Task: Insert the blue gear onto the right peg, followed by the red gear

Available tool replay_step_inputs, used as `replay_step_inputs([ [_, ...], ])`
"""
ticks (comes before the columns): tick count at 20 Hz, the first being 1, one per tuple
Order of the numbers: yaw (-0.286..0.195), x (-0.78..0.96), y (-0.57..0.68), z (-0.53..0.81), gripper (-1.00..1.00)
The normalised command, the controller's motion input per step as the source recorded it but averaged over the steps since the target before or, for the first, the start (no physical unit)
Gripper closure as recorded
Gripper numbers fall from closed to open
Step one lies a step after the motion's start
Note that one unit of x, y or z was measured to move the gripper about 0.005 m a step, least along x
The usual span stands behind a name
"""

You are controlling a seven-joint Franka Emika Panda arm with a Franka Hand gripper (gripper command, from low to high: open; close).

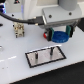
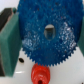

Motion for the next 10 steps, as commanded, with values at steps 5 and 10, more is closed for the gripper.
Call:
replay_step_inputs([
  [5,0.000,0.40,-0.23,-0.08,1.00],
  [10,0.000,0.25,-0.11,-0.10,1.00],
])
